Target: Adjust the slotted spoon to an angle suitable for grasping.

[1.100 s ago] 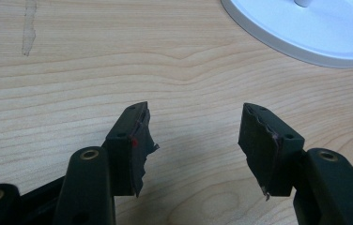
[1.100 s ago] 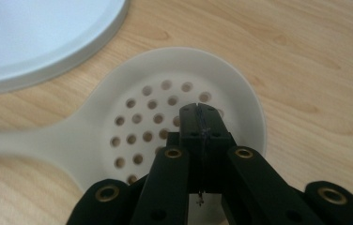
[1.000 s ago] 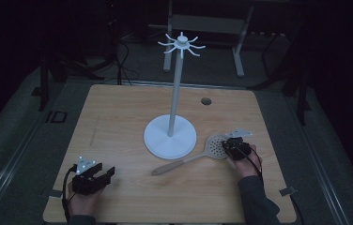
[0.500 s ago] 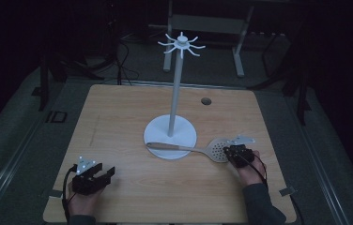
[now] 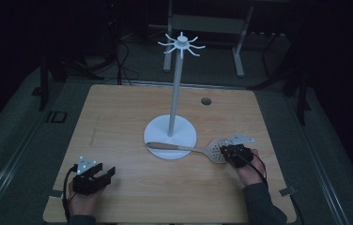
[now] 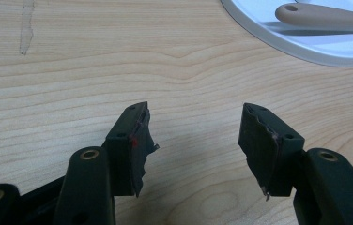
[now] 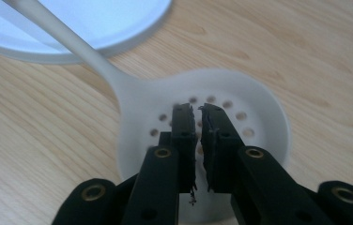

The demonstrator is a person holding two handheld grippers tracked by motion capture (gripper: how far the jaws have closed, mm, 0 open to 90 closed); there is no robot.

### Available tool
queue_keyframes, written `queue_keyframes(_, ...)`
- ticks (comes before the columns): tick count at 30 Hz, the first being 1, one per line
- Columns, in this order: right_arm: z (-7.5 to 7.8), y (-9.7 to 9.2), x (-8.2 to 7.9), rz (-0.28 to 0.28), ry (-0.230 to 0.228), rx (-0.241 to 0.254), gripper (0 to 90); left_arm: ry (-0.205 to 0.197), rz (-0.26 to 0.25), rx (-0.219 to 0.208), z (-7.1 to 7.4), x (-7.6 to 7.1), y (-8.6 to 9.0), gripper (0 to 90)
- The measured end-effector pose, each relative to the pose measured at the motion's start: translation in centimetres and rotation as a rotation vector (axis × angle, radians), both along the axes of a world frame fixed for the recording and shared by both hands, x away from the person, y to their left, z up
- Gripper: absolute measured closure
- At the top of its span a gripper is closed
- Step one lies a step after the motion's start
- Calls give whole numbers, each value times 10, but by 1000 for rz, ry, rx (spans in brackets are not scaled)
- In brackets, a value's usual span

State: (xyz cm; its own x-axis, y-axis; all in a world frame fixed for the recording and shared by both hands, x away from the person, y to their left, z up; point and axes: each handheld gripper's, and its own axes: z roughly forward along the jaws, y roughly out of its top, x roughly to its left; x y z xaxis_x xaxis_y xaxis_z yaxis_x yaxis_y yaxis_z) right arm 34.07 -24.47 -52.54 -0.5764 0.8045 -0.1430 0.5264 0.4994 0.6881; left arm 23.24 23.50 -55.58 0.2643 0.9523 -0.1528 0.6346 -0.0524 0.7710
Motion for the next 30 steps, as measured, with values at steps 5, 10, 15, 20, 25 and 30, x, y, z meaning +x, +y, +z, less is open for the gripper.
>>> queue_keyframes(5,9,8,3,38,-2,3,818,-2,3,-5,0,0,1,437)
queue_keyframes(10,18,19,6,85,-13,-17,792,-1,4,-5,0,0,1,437)
queue_keyframes(15,27,32,6,141,-23,-41,777,-1,3,-4,0,0,1,437)
queue_keyframes(20,33,44,7,184,-28,-59,763,-2,4,-5,1,0,1,437)
queue_keyframes(25,40,55,9,223,-30,-80,762,-1,3,-4,0,0,1,437)
queue_keyframes(30,43,64,13,247,-29,-95,749,-1,3,-5,0,0,1,437)
